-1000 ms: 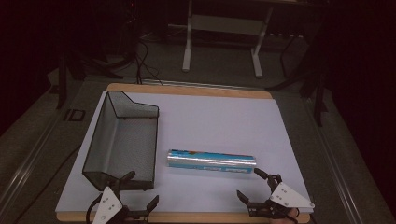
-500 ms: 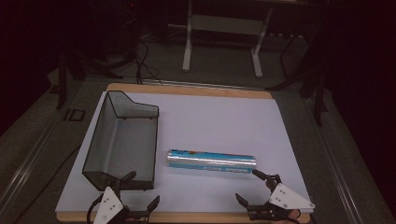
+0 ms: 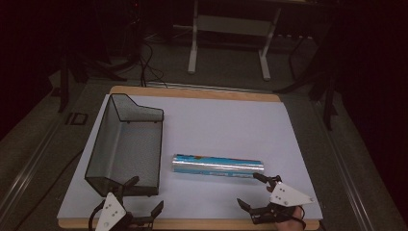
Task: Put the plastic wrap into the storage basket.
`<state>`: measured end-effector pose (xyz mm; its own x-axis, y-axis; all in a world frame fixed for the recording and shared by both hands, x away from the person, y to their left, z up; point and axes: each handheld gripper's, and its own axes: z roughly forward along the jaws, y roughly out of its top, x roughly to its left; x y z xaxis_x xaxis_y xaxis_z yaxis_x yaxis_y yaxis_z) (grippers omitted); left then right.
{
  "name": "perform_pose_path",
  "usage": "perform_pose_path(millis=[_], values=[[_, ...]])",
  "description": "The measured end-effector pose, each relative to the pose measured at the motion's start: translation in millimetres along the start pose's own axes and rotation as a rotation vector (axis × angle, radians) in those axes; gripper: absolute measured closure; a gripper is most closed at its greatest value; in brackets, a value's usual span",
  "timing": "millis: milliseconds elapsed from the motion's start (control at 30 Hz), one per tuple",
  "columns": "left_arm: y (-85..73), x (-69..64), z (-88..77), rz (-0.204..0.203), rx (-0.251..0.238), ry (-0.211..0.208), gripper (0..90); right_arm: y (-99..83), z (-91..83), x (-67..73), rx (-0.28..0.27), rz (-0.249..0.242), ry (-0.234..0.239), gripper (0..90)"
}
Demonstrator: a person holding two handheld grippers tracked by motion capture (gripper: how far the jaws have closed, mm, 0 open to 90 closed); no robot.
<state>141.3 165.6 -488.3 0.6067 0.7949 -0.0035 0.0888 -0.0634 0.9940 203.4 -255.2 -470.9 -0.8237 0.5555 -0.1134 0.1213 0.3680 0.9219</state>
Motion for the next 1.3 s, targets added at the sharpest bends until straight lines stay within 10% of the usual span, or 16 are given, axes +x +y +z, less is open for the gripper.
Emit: perform_pose_path(millis=[700,1300], values=[[0.5,-0.7,-0.6,-0.015,-0.007,-0.016,1.2,22.6,32.6,-11.3,0.197,-0.096,0.017,10.5],[0.4,-0.5,-1.0,-0.013,-0.001,-0.022,1.1,53.4,73.6,-22.3,0.358,-0.283,0.052,10.6]])
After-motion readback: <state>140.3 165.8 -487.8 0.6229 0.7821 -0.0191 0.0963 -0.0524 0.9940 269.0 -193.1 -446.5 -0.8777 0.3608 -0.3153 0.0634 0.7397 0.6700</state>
